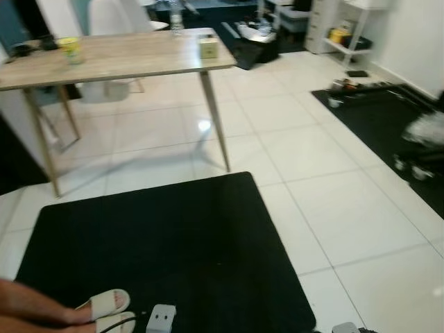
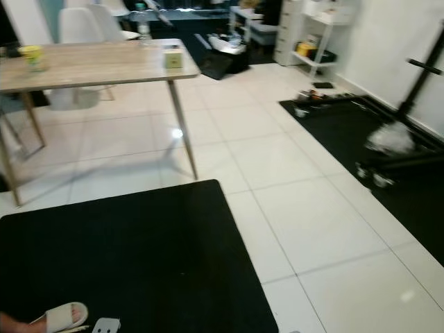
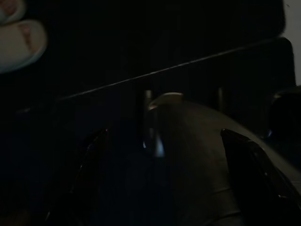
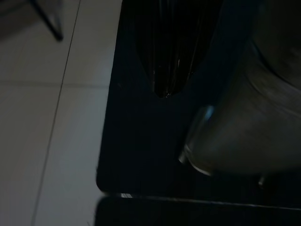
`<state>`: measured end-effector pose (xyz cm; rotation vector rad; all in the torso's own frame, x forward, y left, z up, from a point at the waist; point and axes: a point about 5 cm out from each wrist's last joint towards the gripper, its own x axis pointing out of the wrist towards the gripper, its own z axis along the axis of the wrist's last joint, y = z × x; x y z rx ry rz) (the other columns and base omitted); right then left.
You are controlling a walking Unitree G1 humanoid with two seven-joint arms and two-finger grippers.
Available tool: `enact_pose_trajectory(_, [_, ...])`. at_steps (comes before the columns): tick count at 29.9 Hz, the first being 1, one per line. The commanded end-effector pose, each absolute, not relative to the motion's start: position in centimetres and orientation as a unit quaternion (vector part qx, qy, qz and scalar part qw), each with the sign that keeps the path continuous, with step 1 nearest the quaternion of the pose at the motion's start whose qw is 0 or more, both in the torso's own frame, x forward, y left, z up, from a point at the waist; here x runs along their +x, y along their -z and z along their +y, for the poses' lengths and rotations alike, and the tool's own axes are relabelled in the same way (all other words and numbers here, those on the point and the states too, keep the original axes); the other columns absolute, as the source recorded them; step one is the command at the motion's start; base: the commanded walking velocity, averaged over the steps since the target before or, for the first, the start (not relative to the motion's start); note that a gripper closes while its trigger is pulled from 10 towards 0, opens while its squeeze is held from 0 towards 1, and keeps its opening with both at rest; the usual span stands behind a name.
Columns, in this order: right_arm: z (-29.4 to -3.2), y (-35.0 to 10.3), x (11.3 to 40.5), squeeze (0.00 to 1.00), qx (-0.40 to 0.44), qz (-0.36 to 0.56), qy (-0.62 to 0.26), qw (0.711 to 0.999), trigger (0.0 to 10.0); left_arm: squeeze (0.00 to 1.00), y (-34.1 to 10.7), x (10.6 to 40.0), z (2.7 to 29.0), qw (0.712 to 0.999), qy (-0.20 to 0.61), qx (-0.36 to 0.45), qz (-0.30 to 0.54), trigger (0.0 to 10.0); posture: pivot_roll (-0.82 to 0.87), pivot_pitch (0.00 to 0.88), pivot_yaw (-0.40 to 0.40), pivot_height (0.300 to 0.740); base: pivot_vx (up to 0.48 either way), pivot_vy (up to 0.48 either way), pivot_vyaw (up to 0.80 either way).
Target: Restocking fridge
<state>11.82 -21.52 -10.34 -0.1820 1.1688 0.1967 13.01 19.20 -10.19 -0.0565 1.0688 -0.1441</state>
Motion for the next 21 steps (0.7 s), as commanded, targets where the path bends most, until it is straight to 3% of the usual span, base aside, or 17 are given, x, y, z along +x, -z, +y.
enact_pose_trajectory(1, [-21.25, 10.50, 11.46, 0.00, -0.080, 0.556, -0.095, 0.822, 10.0, 0.00, 10.53, 12.22, 18.81, 0.849, 0.071, -0.029, 0.523, 10.0, 0.04, 0.000, -0.030, 0.740, 0.000, 0.000, 0.77])
enact_pose_trajectory(15, [-21.33, 10.54, 11.27, 0.00, -0.080, 0.558, -0.093, 0.821, 10.0, 0.00, 10.42, 12.65, 18.69, 0.852, 0.067, -0.028, 0.519, 10.0, 0.04, 0.000, -0.029, 0.740, 0.000, 0.000, 0.77])
enact_pose_trajectory(21, [-21.50, 10.48, 11.45, 0.00, -0.090, 0.555, -0.086, 0.822, 10.0, 0.00, 10.44, 12.62, 18.63, 0.851, 0.067, -0.028, 0.519, 10.0, 0.03, 0.000, -0.029, 0.740, 0.000, 0.000, 0.16])
